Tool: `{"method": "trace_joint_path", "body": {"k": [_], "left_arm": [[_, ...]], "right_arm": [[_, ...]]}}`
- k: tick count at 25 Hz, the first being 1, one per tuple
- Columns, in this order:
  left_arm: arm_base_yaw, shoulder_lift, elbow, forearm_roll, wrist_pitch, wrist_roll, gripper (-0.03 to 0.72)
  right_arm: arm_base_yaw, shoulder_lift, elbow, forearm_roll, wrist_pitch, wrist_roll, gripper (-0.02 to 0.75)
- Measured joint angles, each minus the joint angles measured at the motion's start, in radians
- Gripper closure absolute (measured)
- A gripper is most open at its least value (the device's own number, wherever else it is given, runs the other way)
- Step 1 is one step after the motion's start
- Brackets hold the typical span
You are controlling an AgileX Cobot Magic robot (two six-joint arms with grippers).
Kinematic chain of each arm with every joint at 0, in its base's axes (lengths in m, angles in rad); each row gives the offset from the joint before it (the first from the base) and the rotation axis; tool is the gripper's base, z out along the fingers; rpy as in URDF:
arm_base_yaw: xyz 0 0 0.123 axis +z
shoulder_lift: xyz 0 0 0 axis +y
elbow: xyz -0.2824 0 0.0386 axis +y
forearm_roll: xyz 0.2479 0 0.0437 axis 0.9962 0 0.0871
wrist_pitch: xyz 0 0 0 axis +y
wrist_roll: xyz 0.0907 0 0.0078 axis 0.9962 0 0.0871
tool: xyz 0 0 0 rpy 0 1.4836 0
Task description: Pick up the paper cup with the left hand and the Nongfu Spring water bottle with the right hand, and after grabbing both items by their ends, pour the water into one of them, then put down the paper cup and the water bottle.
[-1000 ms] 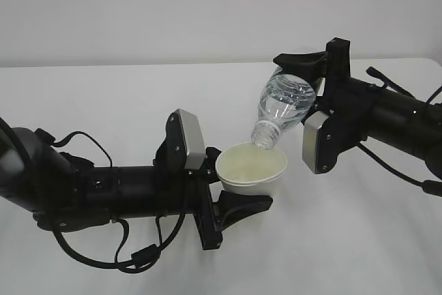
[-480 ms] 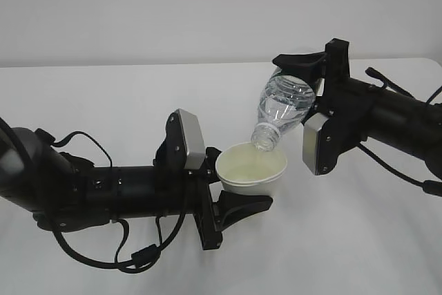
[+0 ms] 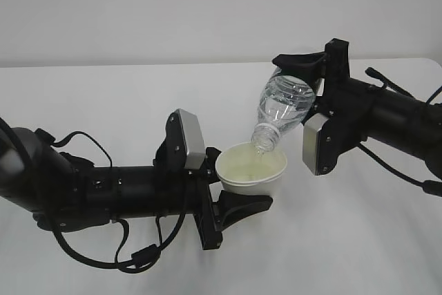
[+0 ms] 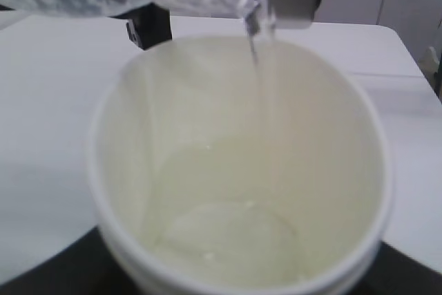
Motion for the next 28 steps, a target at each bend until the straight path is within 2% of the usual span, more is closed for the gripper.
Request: {"method": "trace_joint_path", "body": {"k": [28], "left_arm": [[0.0, 0.0, 0.0, 0.015, 0.0, -0.002, 0.267]], "right_arm": [[0.0, 0.0, 0.0, -0.001, 0.0, -0.003, 0.281]]}}
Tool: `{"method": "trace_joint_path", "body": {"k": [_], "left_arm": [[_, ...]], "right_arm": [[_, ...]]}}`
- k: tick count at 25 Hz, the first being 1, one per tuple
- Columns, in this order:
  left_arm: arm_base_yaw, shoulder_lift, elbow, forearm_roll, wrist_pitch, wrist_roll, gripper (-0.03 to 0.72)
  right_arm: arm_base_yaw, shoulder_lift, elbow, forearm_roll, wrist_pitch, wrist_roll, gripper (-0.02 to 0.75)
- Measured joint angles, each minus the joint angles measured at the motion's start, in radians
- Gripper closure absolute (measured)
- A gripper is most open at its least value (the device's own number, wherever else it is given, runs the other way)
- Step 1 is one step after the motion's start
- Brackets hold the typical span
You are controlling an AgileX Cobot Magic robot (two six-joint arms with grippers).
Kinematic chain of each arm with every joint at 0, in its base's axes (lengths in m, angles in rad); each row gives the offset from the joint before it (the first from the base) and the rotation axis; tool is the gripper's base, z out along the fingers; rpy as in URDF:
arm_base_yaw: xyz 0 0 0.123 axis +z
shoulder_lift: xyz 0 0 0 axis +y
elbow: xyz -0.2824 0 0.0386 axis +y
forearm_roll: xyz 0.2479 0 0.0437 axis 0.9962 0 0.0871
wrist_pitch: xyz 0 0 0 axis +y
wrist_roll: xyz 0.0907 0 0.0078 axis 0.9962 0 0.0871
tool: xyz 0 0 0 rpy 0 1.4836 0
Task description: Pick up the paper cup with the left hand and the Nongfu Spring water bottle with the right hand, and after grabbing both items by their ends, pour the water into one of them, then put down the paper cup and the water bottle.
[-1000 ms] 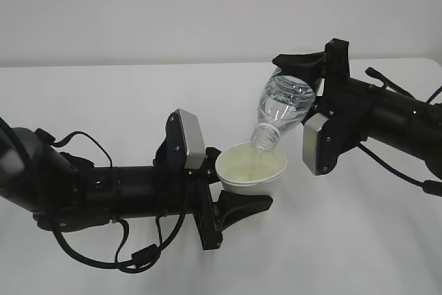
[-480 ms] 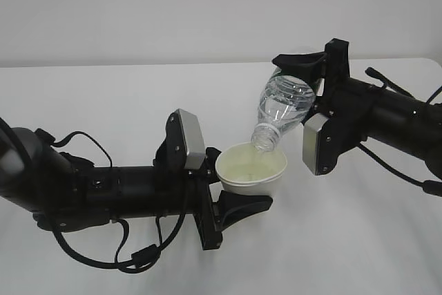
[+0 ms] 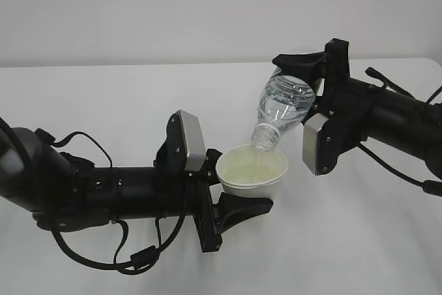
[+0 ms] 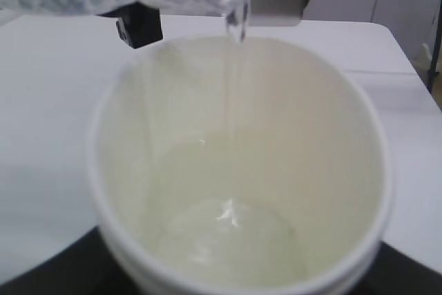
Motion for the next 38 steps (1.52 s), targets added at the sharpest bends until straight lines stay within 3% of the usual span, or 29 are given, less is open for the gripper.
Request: {"method": "trace_joint_path", "body": {"k": [38], "left_arm": [[0.0, 0.0, 0.0, 0.004, 0.0, 0.0, 0.267]], "right_arm": [[0.0, 0.0, 0.0, 0.0, 0.0, -0.009, 0.282]]}}
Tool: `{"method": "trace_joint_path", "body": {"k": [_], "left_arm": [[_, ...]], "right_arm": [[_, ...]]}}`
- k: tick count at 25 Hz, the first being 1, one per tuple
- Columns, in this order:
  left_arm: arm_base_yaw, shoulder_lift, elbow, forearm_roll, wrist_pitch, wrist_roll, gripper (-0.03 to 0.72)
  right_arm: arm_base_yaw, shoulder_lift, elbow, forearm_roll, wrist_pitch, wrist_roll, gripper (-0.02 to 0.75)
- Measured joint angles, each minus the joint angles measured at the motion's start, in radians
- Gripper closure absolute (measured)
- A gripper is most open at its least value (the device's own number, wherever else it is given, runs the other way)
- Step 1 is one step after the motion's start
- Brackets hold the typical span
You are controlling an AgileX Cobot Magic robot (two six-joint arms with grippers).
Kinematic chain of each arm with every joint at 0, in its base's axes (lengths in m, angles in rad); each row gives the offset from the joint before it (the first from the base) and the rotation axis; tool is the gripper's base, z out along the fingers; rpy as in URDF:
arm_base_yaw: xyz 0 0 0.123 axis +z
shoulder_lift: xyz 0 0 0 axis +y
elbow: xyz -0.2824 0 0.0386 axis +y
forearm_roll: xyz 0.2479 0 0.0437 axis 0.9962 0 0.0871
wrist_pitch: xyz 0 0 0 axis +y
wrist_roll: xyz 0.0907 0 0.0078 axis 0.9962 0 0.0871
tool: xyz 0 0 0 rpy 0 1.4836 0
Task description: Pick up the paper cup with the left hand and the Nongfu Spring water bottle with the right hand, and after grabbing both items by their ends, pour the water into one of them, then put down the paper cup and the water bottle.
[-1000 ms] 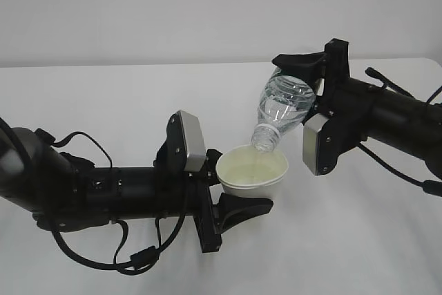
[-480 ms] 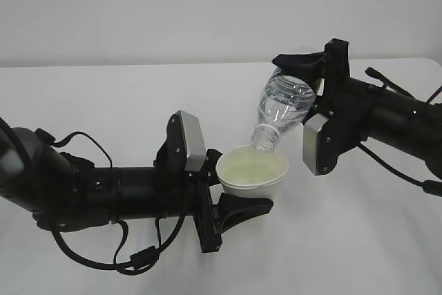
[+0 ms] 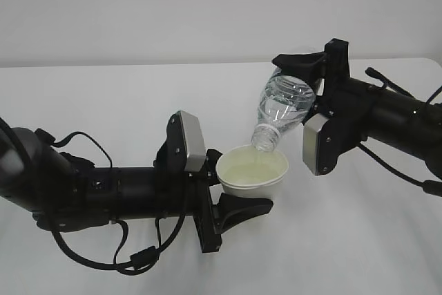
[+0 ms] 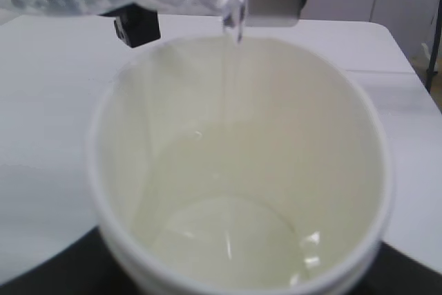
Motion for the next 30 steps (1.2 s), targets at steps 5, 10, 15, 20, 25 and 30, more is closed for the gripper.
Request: {"method": "trace_joint_path", "body": {"k": [5, 10, 15, 20, 25, 30], "left_arm": [[0.0, 0.0, 0.0, 0.0, 0.0, 0.0, 0.267], [0.0, 0.0, 0.0, 0.0, 0.0, 0.0, 0.267], [0.0, 0.0, 0.0, 0.0, 0.0, 0.0, 0.267], [0.0, 0.0, 0.0, 0.0, 0.0, 0.0, 0.267], [0.0, 0.0, 0.0, 0.0, 0.0, 0.0, 0.267], [0.0, 0.0, 0.0, 0.0, 0.0, 0.0, 0.267]], "right_arm": [[0.0, 0.0, 0.0, 0.0, 0.0, -0.004, 0.282], [0.0, 0.0, 0.0, 0.0, 0.0, -0.006, 0.282], [0.0, 0.0, 0.0, 0.0, 0.0, -0.006, 0.282], [0.0, 0.0, 0.0, 0.0, 0.0, -0.006, 0.282], [0.0, 0.0, 0.0, 0.0, 0.0, -0.008, 0.282], [0.0, 0.0, 0.0, 0.0, 0.0, -0.008, 0.282]]}}
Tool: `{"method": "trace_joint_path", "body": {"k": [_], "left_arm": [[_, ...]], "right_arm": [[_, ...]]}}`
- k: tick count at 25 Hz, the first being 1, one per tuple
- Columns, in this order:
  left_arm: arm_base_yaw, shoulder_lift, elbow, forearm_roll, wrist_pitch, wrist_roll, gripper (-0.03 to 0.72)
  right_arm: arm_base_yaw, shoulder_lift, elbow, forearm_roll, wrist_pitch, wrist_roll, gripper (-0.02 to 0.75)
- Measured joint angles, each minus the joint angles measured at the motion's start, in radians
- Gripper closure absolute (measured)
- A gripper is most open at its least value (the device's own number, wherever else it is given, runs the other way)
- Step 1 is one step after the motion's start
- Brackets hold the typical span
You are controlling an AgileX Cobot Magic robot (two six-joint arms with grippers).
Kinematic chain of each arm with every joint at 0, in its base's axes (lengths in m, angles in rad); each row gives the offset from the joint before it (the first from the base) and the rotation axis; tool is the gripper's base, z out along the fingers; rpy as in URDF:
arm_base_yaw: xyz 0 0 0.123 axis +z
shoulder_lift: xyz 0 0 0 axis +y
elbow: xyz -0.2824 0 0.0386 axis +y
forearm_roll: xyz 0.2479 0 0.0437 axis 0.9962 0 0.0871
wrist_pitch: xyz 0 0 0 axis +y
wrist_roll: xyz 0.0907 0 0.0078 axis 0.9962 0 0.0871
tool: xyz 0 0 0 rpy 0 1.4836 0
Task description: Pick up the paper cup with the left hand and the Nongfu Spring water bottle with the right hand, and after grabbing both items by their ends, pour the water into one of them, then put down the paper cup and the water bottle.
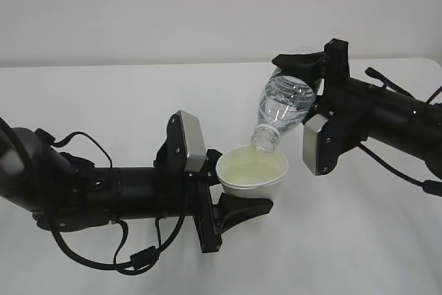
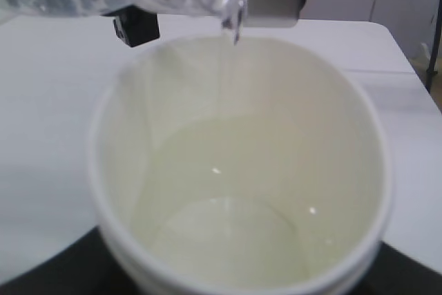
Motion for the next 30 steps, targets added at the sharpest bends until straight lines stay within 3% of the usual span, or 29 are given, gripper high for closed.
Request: {"method": "trace_joint_path", "body": {"k": [30], "left_arm": [[0.0, 0.0, 0.0, 0.0, 0.0, 0.0, 0.267]], "right_arm": [[0.0, 0.0, 0.0, 0.0, -0.001, -0.033, 0.282]]}}
